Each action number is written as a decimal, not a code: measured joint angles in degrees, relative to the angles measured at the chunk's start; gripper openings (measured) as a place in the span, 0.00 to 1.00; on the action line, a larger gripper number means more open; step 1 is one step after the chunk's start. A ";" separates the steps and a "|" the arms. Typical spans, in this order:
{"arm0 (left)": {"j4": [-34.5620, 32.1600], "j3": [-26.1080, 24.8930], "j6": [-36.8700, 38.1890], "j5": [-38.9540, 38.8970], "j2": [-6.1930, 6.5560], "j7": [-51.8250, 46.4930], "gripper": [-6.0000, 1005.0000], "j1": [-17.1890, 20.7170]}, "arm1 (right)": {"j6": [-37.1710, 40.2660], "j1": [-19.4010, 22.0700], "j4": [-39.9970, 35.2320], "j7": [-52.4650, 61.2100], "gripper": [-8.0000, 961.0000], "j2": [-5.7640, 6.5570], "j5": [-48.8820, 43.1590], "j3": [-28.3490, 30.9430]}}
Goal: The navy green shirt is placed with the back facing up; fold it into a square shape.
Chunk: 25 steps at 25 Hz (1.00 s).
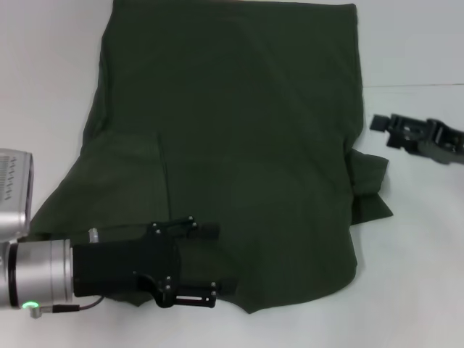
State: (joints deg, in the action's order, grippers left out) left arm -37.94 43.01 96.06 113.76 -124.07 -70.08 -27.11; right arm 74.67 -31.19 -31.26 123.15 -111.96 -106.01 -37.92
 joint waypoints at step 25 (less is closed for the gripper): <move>1.15 0.05 -2.85 0.34 -0.03 0.26 0.91 -0.38 | -8.03 1.37 3.05 5.89 0.87 -0.71 -6.27 0.20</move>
State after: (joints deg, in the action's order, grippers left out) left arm -36.79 43.06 93.21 114.10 -124.10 -69.83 -27.49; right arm 66.64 -29.82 -28.21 129.03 -112.67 -112.28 -37.72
